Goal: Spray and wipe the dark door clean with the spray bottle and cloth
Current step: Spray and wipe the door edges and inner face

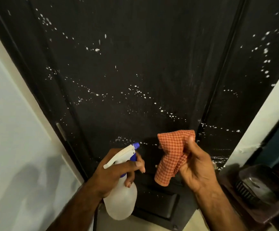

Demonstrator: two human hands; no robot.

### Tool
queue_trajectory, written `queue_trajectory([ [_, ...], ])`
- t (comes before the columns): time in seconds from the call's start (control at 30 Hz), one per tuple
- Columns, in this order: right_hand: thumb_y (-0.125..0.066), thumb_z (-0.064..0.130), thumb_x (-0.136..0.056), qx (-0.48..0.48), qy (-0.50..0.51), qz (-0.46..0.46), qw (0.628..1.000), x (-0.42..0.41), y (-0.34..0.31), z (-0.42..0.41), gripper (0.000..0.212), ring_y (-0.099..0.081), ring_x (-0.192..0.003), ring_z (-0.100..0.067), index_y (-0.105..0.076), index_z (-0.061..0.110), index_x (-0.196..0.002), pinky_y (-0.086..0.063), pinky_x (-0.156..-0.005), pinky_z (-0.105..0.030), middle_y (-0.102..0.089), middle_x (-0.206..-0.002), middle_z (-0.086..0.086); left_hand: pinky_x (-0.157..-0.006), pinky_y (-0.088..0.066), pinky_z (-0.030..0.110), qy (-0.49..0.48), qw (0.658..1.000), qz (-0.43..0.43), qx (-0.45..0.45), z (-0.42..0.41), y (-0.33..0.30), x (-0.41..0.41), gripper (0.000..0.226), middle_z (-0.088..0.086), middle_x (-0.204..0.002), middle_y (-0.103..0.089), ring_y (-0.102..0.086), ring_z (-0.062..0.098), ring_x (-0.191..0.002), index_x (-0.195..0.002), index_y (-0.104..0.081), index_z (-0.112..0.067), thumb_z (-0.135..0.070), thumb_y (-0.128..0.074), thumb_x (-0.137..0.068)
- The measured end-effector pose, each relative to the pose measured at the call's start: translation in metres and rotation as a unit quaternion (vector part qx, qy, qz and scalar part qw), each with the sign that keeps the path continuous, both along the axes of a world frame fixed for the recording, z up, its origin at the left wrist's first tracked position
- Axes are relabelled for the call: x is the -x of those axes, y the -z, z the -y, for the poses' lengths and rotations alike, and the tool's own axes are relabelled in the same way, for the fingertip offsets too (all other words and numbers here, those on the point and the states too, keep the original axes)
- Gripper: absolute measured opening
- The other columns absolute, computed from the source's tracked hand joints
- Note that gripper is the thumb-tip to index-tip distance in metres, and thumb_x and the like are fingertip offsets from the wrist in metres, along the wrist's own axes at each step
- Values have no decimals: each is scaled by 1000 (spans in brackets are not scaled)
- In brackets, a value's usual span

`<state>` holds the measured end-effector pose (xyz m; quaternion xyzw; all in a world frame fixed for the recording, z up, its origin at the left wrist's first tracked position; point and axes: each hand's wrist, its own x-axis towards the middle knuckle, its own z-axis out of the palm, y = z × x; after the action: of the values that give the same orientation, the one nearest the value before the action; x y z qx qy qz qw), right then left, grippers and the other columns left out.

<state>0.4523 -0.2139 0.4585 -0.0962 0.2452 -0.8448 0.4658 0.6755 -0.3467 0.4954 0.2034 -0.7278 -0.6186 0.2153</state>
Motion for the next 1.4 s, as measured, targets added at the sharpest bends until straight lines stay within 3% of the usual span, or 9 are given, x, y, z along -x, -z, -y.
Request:
queue_trajectory([
  [0.1,-67,21,-96,-74,54,-86,992,6,-4,0,20,-75,-93,-27,-78,5,-103,-65,-78,-41,-75,-103,-16,-58,-55,36,7,1000,4,4,-14,-11,12,23,18,-96,-77,-55,31,-53,-93,-74,-11,-34,-74,-91],
  [0.4,-56,17,-95,-41,-29,-153,987,26,-37,-33,38,-76,-105,-26,-74,2,-125,-65,-89,-37,-75,-124,-19,-57,-53,28,-120,983,123,-66,-76,-32,68,23,1,-65,-70,-57,13,-51,-109,-63,-12,-14,-78,-92],
  [0.57,-71,26,-95,-3,-122,-239,963,50,-48,-58,43,-64,-133,-28,-73,10,-134,-58,-102,-34,-69,-140,-13,-62,-57,35,-96,990,80,-61,-90,-60,72,40,9,-90,-81,-57,16,-51,-109,-70,-8,-35,-75,-80],
  [0.67,-50,22,-101,-44,-66,-445,892,65,-75,-65,42,-62,-135,-15,-63,20,-141,-51,-107,-21,-70,-139,5,-58,-56,37,-103,992,18,-67,-87,-77,72,44,17,-93,-80,-56,19,-48,-107,-72,-1,-35,-75,-78],
  [0.77,-50,22,-110,-20,52,-593,803,78,-108,-58,32,-64,-130,-9,-65,25,-137,-49,-110,-21,-72,-135,11,-51,-54,34,-90,993,-34,-62,-79,-99,70,45,27,-99,-77,-54,24,-47,-101,-72,3,-35,-84,-82],
  [0.9,-50,18,-108,34,197,-647,736,82,-153,-38,31,-66,-124,-22,-70,21,-131,-50,-109,-36,-71,-125,1,-50,-50,33,-47,993,-84,-69,-65,-138,68,34,36,-101,-71,-49,25,-44,-95,-70,8,-24,-73,-82],
  [1.07,-65,18,-101,11,438,-674,595,76,-214,-21,15,-68,-97,-5,-77,15,-109,-50,-87,-16,-74,-100,5,-48,-47,30,14,991,-124,-57,-45,-192,72,33,39,-99,-68,-47,22,-39,-94,-68,10,-20,-73,-83],
  [1.3,-46,24,-112,70,528,-606,591,62,-273,42,35,-49,-64,-11,-56,20,-79,-40,-62,-29,-51,-70,5,-47,-46,27,64,987,-140,-55,3,-269,94,31,28,-98,-71,-46,18,-38,-86,-70,-4,-34,-72,-84],
  [1.4,-45,19,-111,54,575,-589,565,59,-291,68,25,-57,-76,-11,-65,15,-96,-46,-71,-29,-58,-83,5,-49,-45,27,87,984,-151,-41,30,-300,98,35,25,-98,-72,-46,18,-39,-84,-70,-6,-40,-71,-83],
])
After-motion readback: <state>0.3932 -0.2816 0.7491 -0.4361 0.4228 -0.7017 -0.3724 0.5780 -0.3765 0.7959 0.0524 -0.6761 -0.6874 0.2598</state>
